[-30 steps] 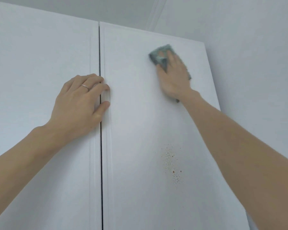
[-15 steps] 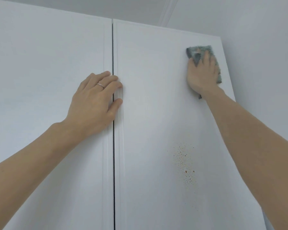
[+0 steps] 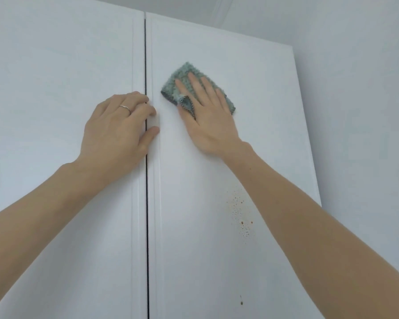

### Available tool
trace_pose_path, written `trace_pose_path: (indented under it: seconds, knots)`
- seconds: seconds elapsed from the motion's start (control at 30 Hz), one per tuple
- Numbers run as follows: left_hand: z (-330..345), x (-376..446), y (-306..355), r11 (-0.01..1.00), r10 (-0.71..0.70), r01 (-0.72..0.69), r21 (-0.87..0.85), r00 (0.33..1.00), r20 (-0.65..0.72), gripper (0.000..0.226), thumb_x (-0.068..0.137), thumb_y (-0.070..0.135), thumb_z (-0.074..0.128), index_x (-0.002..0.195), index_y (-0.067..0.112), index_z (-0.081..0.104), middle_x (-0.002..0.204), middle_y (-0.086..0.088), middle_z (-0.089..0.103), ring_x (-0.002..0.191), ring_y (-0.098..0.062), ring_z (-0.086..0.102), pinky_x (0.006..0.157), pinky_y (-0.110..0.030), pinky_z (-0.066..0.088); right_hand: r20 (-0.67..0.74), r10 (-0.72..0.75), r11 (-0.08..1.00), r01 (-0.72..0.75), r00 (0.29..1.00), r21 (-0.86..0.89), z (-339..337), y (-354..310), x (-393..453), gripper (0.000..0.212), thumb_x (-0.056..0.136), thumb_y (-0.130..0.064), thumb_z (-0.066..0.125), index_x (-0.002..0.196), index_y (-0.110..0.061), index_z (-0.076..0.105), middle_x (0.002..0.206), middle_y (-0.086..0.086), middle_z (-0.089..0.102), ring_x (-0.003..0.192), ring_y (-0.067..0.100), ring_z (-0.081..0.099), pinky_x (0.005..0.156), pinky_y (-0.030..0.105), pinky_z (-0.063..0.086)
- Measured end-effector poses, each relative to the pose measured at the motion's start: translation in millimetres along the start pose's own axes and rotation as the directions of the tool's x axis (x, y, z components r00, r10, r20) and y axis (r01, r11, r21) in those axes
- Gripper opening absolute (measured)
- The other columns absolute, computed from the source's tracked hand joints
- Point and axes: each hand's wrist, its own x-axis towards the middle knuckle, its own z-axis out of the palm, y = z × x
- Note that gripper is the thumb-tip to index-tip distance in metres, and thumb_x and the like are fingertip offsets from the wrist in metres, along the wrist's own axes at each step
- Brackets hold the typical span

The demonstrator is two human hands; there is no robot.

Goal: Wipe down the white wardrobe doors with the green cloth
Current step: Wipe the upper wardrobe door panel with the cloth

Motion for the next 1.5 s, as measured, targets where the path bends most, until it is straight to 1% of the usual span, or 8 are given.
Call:
trace_pose_path:
  seconds: [0.33, 0.5, 0.7, 0.87, 1.03, 1.23, 1.4, 1.5]
  knots:
    - [-7, -15, 1, 0.999, 0.038, -0.037, -0.015, 0.999, 0.018, 0.038, 0.09, 0.025, 0.057, 0.119, 0.003, 0.069, 0.134, -0.014, 0.063, 0.122, -0.037, 0.054, 0.108, -0.042, 0.031, -0.073, 0.716, 0.697, -0.705, 0.694, 0.133, -35, 89, -18, 0.063, 0.111, -0.042, 0.02, 0.163, -0.016, -0.001, 0.172, 0.001, -0.002, 0.158, 0.018, -0.004, 0.127, 0.039, -0.006]
    - [-17, -27, 3, 0.997, 0.004, 0.001, -0.074, 0.998, 0.071, 0.046, 0.091, 0.015, 0.069, 0.134, 0.004, 0.059, 0.139, -0.014, 0.061, 0.123, -0.038, 0.055, 0.107, -0.039, 0.028, -0.09, 0.65, 0.76, -0.646, 0.755, 0.067, -16, 42, -12, 0.064, 0.11, -0.045, 0.02, 0.163, -0.021, -0.004, 0.172, -0.001, -0.006, 0.158, 0.019, -0.008, 0.127, 0.043, -0.008]
    - [-20, -34, 11, 0.978, -0.083, 0.101, -0.18, 0.991, 0.105, 0.065, 0.089, 0.014, 0.07, 0.148, 0.006, 0.044, 0.143, -0.013, 0.055, 0.131, -0.036, 0.048, 0.107, -0.041, 0.035, -0.018, 0.192, 0.981, -0.192, 0.981, 0.019, 22, -60, -32, 0.061, 0.108, -0.042, 0.03, 0.164, -0.027, 0.01, 0.172, 0.0, 0.001, 0.158, 0.022, -0.006, 0.126, 0.042, -0.007]
    - [-17, -40, 16, 0.968, -0.116, 0.134, -0.21, 0.988, 0.097, 0.06, 0.092, 0.015, 0.065, 0.147, 0.008, 0.043, 0.147, -0.01, 0.053, 0.126, -0.037, 0.048, 0.1, -0.042, 0.039, 0.053, -0.041, 0.999, 0.043, 0.998, -0.026, 26, -54, -58, 0.06, 0.107, -0.04, 0.032, 0.163, -0.031, 0.014, 0.172, -0.007, 0.004, 0.158, 0.015, -0.005, 0.127, 0.037, -0.007]
    - [-17, -44, 28, 0.969, -0.147, 0.169, -0.181, 0.98, 0.131, 0.065, 0.094, 0.014, 0.068, 0.151, 0.002, 0.041, 0.155, -0.019, 0.048, 0.143, -0.035, 0.036, 0.115, -0.055, 0.034, -0.016, 0.252, 0.967, -0.252, 0.968, -0.028, 4, 29, -68, 0.06, 0.106, -0.043, 0.031, 0.163, -0.034, 0.014, 0.172, -0.004, 0.006, 0.158, 0.018, 0.0, 0.128, 0.045, 0.001]
    - [-13, -53, 36, 0.976, -0.132, 0.147, -0.163, 0.986, 0.102, 0.062, 0.091, 0.005, 0.07, 0.148, 0.0, 0.046, 0.15, -0.02, 0.052, 0.144, -0.032, 0.034, 0.114, -0.057, 0.036, -0.092, 0.661, 0.749, -0.647, 0.745, 0.139, -22, 92, -96, 0.061, 0.111, -0.039, 0.029, 0.164, -0.024, 0.004, 0.172, -0.003, 0.003, 0.158, 0.017, -0.002, 0.128, 0.041, -0.002]
    - [-18, -49, 33, 0.971, -0.158, 0.183, -0.151, 0.973, 0.166, 0.058, 0.096, 0.016, 0.064, 0.149, 0.009, 0.042, 0.156, -0.008, 0.045, 0.133, -0.033, 0.042, 0.093, -0.05, 0.042, -0.166, 0.774, 0.632, -0.763, 0.612, 0.136, -11, 89, -77, 0.06, 0.11, -0.044, 0.021, 0.164, -0.025, 0.001, 0.172, -0.004, -0.001, 0.158, 0.017, -0.004, 0.127, 0.042, -0.005]
    - [-25, -47, 32, 0.966, -0.159, 0.195, -0.172, 0.966, 0.202, 0.061, 0.096, 0.018, 0.066, 0.151, 0.012, 0.039, 0.149, -0.005, 0.046, 0.125, -0.031, 0.046, 0.081, -0.047, 0.042, -0.159, 0.711, 0.702, -0.705, 0.685, 0.102, -1, 59, -65, 0.06, 0.11, -0.044, 0.02, 0.164, -0.025, 0.001, 0.172, -0.002, -0.003, 0.158, 0.019, -0.006, 0.127, 0.043, -0.007]
